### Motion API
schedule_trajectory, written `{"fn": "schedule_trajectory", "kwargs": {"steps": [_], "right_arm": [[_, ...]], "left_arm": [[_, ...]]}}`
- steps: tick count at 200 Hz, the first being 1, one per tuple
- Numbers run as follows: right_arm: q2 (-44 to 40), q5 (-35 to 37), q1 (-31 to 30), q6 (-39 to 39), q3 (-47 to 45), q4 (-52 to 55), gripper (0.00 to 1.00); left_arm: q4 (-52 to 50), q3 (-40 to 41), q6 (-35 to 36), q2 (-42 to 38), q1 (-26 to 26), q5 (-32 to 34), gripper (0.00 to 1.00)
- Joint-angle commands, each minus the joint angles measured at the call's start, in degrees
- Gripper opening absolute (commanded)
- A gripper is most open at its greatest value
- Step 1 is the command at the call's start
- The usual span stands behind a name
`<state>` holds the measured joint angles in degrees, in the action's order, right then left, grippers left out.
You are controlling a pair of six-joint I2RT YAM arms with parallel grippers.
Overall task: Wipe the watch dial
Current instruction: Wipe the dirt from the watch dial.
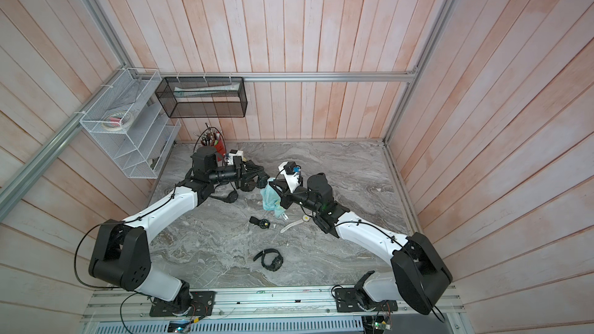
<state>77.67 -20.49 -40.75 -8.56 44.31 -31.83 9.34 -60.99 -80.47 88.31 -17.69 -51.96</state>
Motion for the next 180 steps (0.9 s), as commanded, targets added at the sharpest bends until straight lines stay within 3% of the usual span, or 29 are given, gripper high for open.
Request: {"fn": "schedule_trajectory", "kwargs": {"steps": [1,34,129,180], "right_arm": [[1.53,-0.87,-0.99,0.42,2.08,-3.83,0.00],[3.60,2.33,-2.45,1.78,4.08,-1.53,0.00],[7.51,24.01,-4.51,-0.97,8.05,1.72,0.00],[8.73,26.24,-4.50,-2.25,9.89,4.85,0.00]], "left_arm": [[-1.72,-1.57,2.58,-1.58,-0.57,1.24,0.00],[-1.77,-2.18,2.70,-1.41,-1.53,1.39,0.00],[-1.11,-1.72,2.03,-1.94,-3.10,1.12,0.00],[-1.09,-1.70,2.09,-1.69,-3.18,0.99,0.00]]}}
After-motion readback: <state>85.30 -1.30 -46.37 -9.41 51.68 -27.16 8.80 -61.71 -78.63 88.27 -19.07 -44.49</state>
